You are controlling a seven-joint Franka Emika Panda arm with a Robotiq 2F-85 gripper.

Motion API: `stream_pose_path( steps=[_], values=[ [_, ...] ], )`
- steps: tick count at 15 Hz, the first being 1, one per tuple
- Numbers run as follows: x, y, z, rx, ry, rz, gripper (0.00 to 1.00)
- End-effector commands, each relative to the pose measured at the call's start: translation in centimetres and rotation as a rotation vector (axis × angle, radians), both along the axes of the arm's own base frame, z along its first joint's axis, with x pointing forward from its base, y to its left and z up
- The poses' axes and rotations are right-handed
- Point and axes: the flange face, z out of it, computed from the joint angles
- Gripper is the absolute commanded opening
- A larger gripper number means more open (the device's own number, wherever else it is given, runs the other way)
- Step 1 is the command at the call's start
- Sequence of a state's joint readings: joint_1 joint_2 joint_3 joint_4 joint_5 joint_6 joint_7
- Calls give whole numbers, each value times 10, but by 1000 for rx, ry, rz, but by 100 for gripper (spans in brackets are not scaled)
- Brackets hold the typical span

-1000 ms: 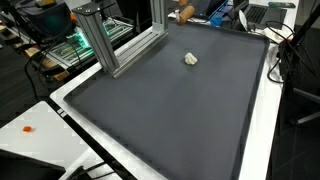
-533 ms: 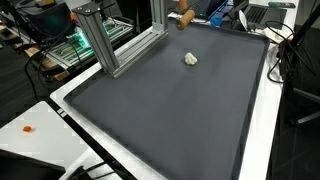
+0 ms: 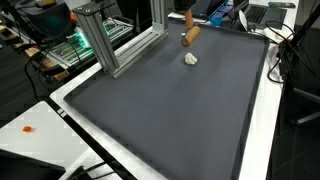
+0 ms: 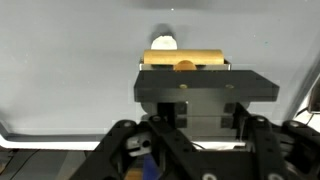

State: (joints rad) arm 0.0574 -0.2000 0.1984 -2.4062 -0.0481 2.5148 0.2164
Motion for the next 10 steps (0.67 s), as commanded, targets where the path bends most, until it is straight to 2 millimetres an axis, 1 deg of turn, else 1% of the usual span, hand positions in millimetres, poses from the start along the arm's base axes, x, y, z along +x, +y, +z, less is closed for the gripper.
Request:
stream_pose_path(
  steps=[1,6,10],
  values=[
    [19,-6,-4,-26,-8,-8,35],
    [35,-13,-21,-32,20,-14,35],
    [43,-17,-32,-23,33,-24,35]
  ],
)
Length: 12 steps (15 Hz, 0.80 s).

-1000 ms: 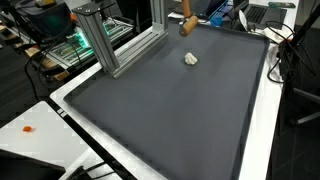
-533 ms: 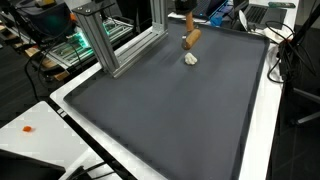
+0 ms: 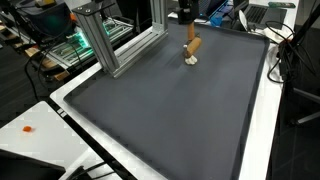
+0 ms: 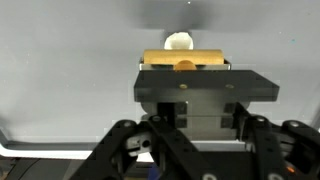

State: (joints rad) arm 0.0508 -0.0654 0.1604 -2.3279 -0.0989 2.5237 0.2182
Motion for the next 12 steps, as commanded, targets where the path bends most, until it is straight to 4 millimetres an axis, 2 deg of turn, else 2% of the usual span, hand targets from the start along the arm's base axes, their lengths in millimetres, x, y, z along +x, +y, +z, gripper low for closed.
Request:
stream_pose_path(
  steps=[1,6,12],
  values=[
    [9,-2,-6,-1,-4,-15,35],
    [12,-5,-19,-7,33,-19,35],
    [10,-5,-24,-21,74,-5,35]
  ],
)
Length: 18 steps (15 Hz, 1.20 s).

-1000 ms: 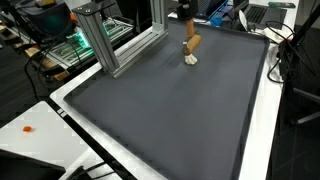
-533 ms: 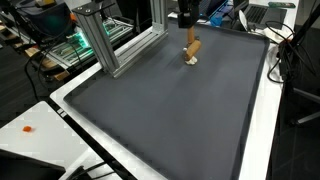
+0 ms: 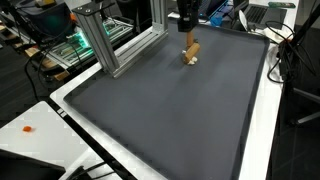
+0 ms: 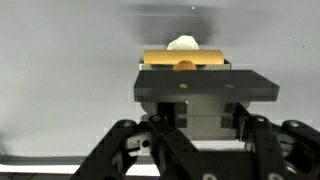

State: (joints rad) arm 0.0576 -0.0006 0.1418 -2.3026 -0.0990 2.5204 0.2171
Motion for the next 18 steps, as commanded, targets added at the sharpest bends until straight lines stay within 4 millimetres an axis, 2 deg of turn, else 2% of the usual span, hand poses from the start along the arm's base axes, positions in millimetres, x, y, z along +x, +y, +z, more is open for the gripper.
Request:
stream_pose_path(
  steps=[1,9,18],
  values=[
    [-2,0,-2,-25,39,6,35],
    [-6,4,-13,-33,86,30,35],
    [4,11,-25,-33,16,48,35]
  ],
)
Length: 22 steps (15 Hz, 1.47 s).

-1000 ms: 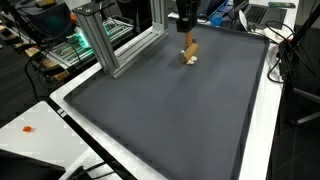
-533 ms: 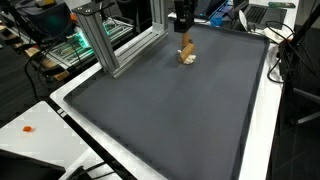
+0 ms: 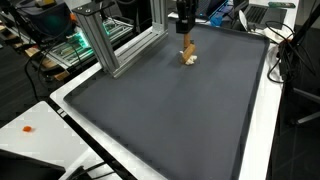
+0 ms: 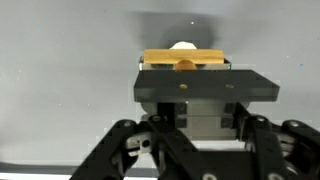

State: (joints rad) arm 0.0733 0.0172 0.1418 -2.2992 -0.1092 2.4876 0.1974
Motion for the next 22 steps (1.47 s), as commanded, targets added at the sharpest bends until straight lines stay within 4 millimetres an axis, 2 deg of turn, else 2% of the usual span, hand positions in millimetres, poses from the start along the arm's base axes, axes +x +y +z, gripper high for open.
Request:
stream_pose_path(
  steps=[1,9,16,22],
  values=[
    [8,4,-15,-15,-33,2,35],
    [20,4,-25,-32,-55,-124,35],
    [18,3,-24,-4,46,-273,35],
    [12,7,-27,34,160,-328,35]
  ],
)
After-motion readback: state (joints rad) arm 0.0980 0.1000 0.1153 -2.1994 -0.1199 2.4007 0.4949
